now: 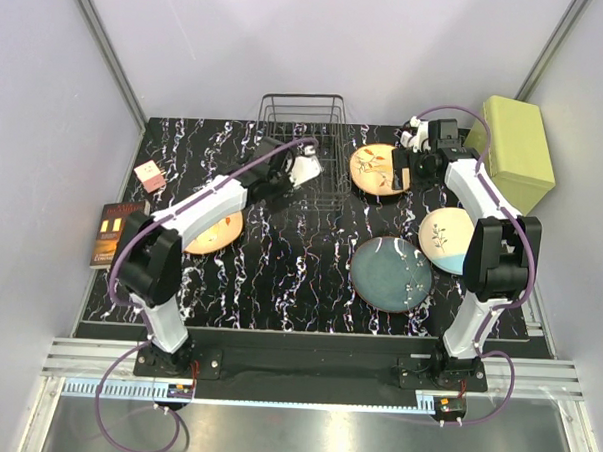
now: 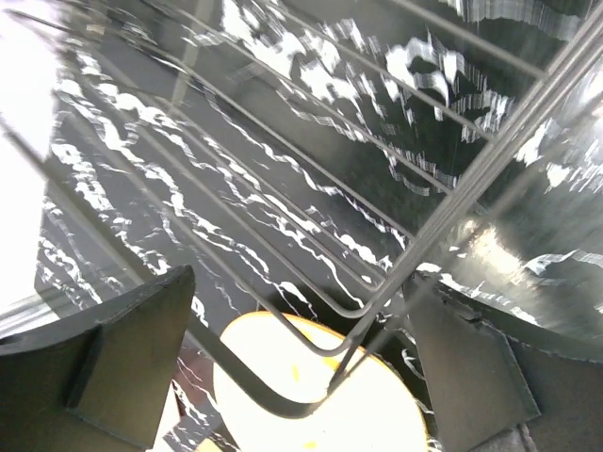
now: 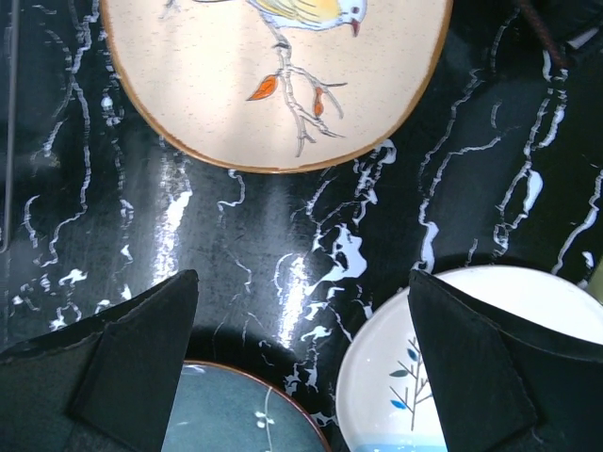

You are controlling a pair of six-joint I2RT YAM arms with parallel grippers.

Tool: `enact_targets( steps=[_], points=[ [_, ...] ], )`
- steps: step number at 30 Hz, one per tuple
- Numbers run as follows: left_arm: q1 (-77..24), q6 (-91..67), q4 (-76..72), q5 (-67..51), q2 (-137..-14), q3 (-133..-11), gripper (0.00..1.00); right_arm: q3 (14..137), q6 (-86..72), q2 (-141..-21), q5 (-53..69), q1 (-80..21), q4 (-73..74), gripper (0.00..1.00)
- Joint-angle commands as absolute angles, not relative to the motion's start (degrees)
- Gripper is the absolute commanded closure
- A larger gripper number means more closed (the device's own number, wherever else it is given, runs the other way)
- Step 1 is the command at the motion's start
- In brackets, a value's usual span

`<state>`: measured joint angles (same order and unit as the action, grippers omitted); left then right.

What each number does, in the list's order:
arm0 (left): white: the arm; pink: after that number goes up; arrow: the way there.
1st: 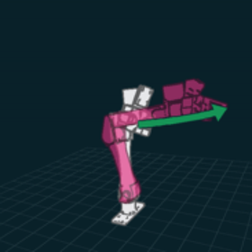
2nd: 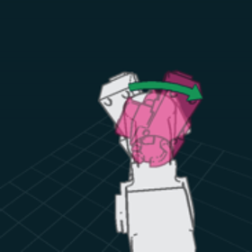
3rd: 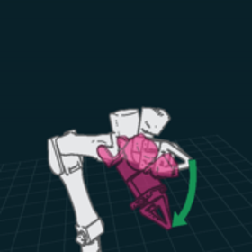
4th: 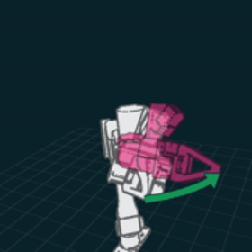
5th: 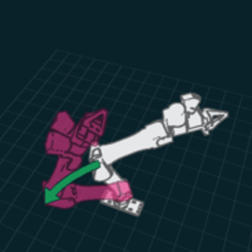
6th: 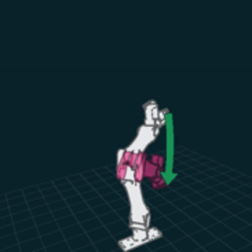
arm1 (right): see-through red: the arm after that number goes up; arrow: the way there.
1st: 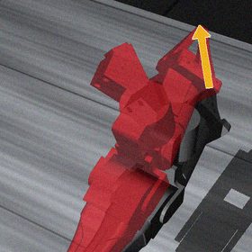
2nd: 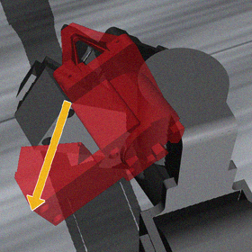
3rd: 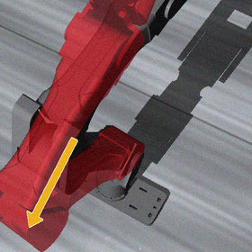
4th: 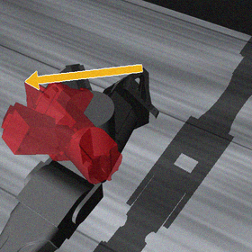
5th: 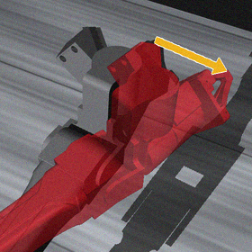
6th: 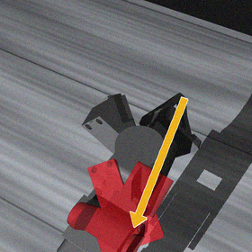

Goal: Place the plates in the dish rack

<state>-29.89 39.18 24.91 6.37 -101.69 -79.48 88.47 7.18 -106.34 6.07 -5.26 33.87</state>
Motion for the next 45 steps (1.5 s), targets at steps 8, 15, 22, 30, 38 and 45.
enact_targets(
  steps=[8,15,22,30,38,45],
  points=[
    [-23.47,0.18,32.42,-2.89,-77.09,-76.48,0.01,79.37,6.51,-90.36,29.0,-4.75,38.39,0.0],
    [-19.45,-10.62,32.7,-6.76,-71.2,-64.61,0.01,75.94,6.59,-84.47,28.04,-4.83,39.55,0.0],
    [2.44,-17.59,38.75,-16.69,-76.01,-64.14,0.1,75.24,2.2,-79.37,30.06,-5.1,44.38,0.0],
    [8.96,-7.21,38.67,-13.29,-90.42,-71.36,0.14,73.84,0.44,-75.41,26.55,-5.36,44.04,0.0],
    [10.47,-7.65,40.25,-21.26,-92.65,-71.02,0.23,70.58,-2.11,-70.76,25.93,-5.36,44.91,0.0],
    [-12.0,-9.71,34.83,-39.33,-82.8,-65.58,0.19,65.92,-4.13,-71.01,24.51,4.65,49.29,0.0]
  ],
)
